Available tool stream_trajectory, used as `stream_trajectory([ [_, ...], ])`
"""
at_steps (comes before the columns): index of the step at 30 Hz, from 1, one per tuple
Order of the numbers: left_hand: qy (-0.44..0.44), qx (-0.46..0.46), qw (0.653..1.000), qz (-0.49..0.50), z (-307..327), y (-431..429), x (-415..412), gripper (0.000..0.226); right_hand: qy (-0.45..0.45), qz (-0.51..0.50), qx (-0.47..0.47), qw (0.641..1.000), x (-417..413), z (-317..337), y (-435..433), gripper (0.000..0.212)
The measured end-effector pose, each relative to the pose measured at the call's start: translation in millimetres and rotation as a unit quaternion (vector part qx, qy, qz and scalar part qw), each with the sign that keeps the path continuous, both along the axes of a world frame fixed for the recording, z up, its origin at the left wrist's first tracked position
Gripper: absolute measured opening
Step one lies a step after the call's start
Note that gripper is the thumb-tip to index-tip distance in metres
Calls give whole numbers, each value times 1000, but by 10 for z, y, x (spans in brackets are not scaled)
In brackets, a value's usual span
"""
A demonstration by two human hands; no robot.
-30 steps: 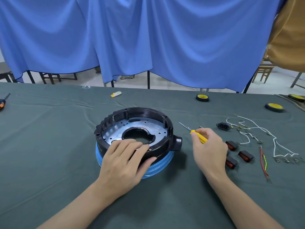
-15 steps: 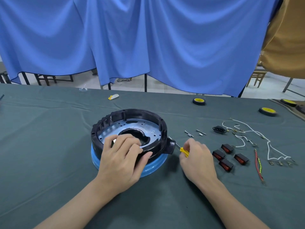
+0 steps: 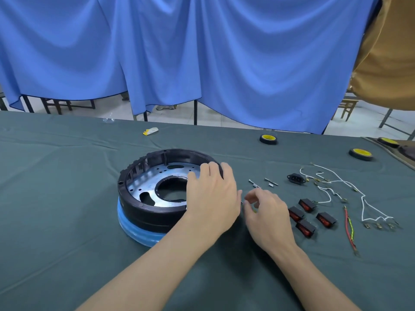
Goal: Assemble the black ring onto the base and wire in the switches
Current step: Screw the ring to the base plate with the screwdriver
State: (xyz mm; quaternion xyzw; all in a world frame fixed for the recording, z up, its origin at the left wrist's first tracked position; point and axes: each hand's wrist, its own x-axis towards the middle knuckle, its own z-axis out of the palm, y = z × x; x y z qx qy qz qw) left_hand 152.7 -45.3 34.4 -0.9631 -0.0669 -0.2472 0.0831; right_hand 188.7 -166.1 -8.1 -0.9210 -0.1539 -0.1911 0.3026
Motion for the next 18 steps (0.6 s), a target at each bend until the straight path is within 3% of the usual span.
stream_trajectory([
  [12, 66, 48, 996, -41, -68, 229, -23, 66, 41, 28, -15, 999, 13, 5, -33, 11],
  [18, 75, 58, 984, -148, -6, 555, -175, 51, 49, 27, -11, 998, 1, 11, -34, 10],
])
